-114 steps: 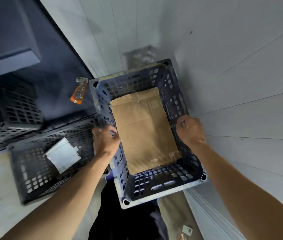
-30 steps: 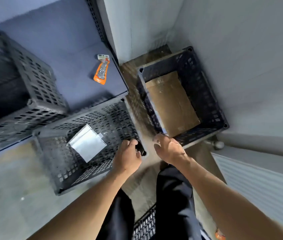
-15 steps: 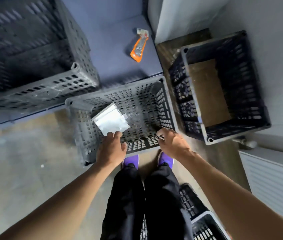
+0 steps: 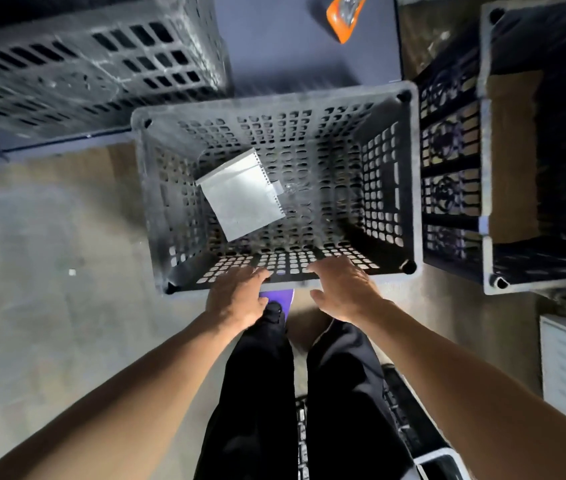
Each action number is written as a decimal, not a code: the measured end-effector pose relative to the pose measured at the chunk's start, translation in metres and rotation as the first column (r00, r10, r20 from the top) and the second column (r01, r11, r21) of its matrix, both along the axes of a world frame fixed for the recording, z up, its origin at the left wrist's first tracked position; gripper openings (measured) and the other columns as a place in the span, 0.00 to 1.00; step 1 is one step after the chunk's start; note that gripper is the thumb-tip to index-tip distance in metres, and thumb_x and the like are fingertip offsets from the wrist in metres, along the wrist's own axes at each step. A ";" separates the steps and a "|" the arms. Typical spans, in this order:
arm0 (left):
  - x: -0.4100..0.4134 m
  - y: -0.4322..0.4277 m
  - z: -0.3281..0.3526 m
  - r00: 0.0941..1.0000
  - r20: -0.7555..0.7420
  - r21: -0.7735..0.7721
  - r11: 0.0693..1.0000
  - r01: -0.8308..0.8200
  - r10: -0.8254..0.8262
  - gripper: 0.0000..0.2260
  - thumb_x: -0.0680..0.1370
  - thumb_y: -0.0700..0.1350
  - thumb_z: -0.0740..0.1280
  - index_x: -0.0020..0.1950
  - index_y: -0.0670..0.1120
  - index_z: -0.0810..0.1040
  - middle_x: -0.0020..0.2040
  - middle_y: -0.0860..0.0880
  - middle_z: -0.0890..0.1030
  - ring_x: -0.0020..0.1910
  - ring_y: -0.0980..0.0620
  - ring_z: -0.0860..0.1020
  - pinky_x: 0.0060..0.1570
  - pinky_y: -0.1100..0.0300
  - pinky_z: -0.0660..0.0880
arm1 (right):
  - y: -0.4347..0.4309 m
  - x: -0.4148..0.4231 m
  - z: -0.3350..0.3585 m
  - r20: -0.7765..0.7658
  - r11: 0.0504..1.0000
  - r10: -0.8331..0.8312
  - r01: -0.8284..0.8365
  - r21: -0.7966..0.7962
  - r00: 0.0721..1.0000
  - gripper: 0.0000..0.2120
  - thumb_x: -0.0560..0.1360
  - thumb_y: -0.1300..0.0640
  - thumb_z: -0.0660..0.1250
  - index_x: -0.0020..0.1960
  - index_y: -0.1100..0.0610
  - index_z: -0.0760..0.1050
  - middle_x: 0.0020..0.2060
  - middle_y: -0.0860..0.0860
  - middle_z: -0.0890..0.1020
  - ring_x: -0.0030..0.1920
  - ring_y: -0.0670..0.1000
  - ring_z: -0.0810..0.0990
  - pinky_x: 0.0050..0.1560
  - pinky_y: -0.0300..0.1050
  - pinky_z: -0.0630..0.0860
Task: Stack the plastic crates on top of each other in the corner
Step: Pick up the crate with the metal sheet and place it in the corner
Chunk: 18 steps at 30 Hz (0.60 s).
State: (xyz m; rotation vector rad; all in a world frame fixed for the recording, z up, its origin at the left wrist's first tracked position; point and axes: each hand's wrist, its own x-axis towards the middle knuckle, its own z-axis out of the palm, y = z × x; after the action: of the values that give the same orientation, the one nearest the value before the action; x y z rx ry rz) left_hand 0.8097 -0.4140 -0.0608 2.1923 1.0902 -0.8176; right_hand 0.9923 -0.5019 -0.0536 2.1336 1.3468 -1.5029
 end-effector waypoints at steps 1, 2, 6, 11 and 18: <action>0.002 -0.003 -0.009 1.000 -0.004 -0.009 1.000 0.006 -0.006 0.19 0.77 0.51 0.68 0.68 0.55 0.72 0.61 0.51 0.79 0.60 0.48 0.76 0.57 0.55 0.73 | -0.001 -0.004 -0.007 0.013 0.999 0.035 -0.035 -0.005 0.999 0.24 0.77 0.52 0.65 0.73 0.50 0.67 0.67 0.52 0.74 0.68 0.55 0.69 0.68 0.52 0.69; 0.004 -0.005 -0.016 1.000 -0.012 -0.014 1.000 0.000 0.000 0.19 0.77 0.51 0.67 0.67 0.56 0.72 0.60 0.51 0.80 0.59 0.47 0.76 0.55 0.55 0.73 | -0.002 -0.008 -0.015 0.029 0.998 0.069 -0.069 -0.006 0.997 0.24 0.77 0.53 0.66 0.72 0.49 0.68 0.65 0.52 0.75 0.66 0.55 0.70 0.66 0.53 0.70; 0.009 -0.004 -0.038 0.999 -0.053 -0.007 1.000 -0.004 0.003 0.18 0.76 0.49 0.68 0.66 0.56 0.72 0.58 0.51 0.81 0.56 0.46 0.77 0.51 0.54 0.74 | 0.000 -0.011 -0.033 0.063 0.996 0.084 -0.083 -0.010 0.995 0.22 0.76 0.57 0.65 0.69 0.46 0.71 0.59 0.51 0.80 0.60 0.56 0.76 0.62 0.51 0.74; 0.011 -0.008 -0.038 0.993 -0.082 0.061 0.994 0.085 -0.080 0.15 0.78 0.46 0.66 0.64 0.51 0.70 0.54 0.47 0.81 0.55 0.44 0.77 0.46 0.53 0.73 | 0.007 -0.015 -0.036 0.120 0.981 0.192 -0.189 -0.041 0.974 0.18 0.77 0.58 0.65 0.67 0.52 0.70 0.61 0.51 0.76 0.63 0.57 0.71 0.61 0.58 0.70; 0.015 0.017 -0.008 0.999 0.007 0.021 0.999 0.044 -0.044 0.11 0.81 0.50 0.61 0.62 0.50 0.75 0.58 0.49 0.81 0.56 0.46 0.79 0.53 0.57 0.72 | 0.031 0.002 -0.005 0.206 0.979 0.199 -0.201 -0.007 0.958 0.21 0.76 0.62 0.68 0.68 0.55 0.71 0.63 0.55 0.76 0.62 0.57 0.74 0.59 0.55 0.73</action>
State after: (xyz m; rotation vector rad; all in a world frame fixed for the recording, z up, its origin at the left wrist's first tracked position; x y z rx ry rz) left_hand 0.8243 -0.3969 -0.0691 2.2415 1.0549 -0.8203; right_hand 0.9948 -0.4708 -0.0586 2.0247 1.4503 -1.1654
